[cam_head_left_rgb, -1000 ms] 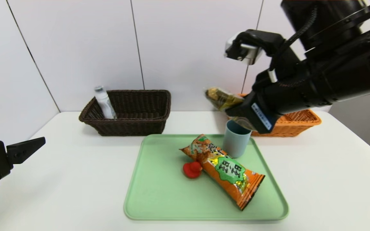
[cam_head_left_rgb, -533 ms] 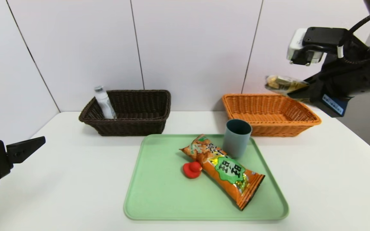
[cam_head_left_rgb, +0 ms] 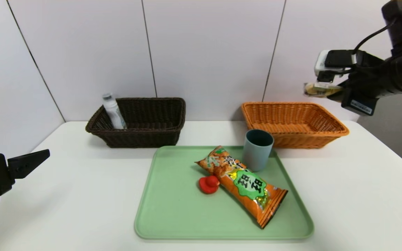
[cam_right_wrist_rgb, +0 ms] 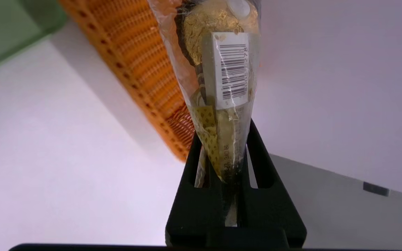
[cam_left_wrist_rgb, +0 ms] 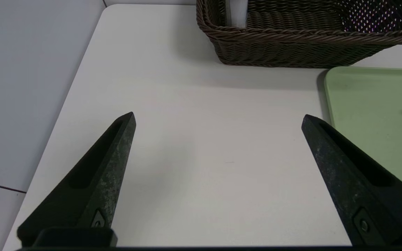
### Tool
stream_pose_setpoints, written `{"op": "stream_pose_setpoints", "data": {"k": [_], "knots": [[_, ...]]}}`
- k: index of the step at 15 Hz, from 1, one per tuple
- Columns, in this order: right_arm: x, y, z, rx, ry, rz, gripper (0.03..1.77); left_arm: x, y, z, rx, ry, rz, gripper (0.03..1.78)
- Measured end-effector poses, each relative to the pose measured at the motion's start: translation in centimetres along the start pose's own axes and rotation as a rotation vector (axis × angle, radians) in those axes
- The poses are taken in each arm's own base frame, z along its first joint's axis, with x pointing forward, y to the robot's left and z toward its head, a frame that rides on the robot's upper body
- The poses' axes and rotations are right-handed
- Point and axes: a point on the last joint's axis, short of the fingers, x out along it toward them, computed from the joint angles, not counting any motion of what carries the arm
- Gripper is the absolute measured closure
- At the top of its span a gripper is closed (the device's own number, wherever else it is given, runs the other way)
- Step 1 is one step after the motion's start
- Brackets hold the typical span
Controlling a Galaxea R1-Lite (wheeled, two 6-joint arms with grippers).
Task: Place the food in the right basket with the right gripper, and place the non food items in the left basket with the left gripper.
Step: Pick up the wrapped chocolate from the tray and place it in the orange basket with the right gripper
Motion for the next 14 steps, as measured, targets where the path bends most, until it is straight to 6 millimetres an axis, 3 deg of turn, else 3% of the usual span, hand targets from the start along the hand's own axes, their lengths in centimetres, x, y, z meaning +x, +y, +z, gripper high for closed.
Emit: {"op": "stream_pose_setpoints", "data": {"k": [8,11,14], "knots": [[12.3,-0.3,1.0,-0.035,0.025,-0.021,1.64,0.3,0.0,-0.8,-0.010,0.030,0.006,0.12],[15.2,0.2,1.1,-0.041,0.063,-0.011,1.64,0.3,0.0,-0.9,-0.010,0.035,0.007,0.12],[16.7,0.9,1.0,-0.048,0.073,0.019,1.64,0.3,0.0,-0.9,-0.009,0.034,0.006,0.12]]}}
